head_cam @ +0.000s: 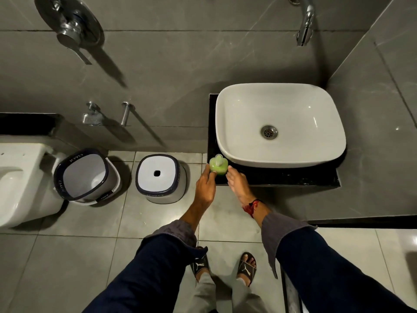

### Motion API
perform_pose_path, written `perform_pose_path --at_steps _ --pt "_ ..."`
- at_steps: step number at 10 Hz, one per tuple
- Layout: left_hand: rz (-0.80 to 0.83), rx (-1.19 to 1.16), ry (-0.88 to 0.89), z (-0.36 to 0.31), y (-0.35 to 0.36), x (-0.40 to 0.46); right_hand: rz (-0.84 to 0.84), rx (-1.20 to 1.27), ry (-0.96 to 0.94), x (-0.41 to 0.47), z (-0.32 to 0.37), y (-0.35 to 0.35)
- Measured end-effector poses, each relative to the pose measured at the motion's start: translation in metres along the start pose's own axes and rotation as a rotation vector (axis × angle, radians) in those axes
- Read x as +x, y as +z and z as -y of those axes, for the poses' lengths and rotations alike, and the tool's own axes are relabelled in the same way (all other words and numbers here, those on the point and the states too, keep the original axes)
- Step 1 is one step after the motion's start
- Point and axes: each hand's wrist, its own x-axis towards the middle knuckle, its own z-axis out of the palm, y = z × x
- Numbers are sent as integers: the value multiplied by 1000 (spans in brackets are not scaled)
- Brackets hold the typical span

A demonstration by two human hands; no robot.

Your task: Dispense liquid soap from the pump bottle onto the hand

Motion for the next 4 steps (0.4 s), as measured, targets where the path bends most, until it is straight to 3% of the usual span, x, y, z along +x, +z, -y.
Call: perform_pose_path --at_steps 4 --pt "101 179 173 -2 -24 13 -26 -118 -76 11 5 13"
